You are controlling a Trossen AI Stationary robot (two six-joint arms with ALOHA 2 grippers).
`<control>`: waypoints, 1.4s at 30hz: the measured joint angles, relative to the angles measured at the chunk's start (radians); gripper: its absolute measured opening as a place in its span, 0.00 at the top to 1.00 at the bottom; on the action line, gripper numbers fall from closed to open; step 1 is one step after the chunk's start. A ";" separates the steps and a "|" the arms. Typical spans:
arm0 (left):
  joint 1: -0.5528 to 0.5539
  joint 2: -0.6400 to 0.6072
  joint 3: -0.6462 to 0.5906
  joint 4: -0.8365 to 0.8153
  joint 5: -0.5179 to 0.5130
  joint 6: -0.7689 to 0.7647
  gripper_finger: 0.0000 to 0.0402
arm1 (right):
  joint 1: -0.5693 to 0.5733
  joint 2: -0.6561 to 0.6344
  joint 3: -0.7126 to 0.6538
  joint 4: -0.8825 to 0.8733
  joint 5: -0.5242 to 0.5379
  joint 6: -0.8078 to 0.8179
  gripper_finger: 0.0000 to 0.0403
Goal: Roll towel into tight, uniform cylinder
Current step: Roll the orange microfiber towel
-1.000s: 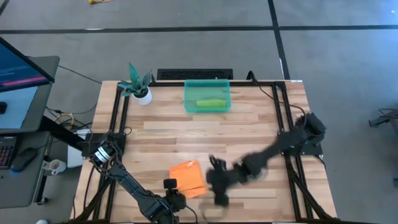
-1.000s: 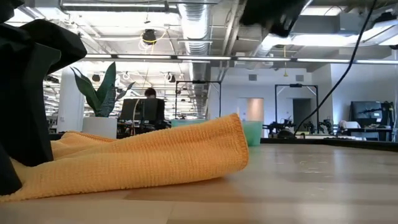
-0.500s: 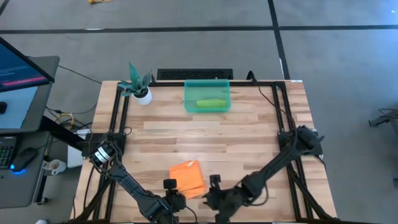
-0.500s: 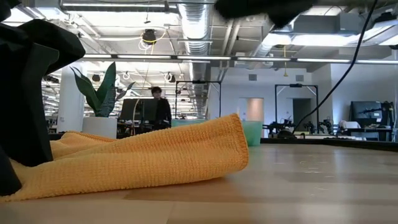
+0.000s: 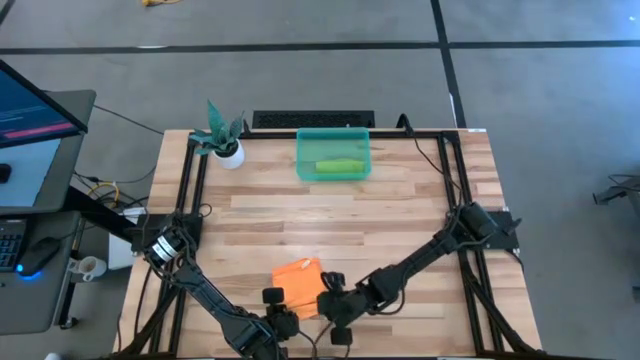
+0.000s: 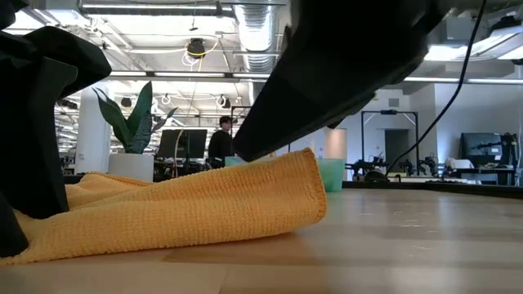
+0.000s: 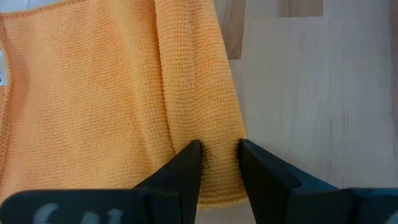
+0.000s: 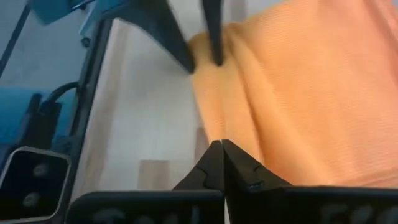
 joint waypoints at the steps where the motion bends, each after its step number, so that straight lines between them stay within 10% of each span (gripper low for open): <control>1: 0.000 0.000 0.000 0.000 0.000 0.000 0.74 | -0.005 0.000 0.000 -0.004 0.005 0.006 0.95; 42: -0.010 0.002 0.000 -0.003 -0.044 -0.006 0.74 | -0.077 0.022 0.004 -0.183 -0.063 0.235 0.99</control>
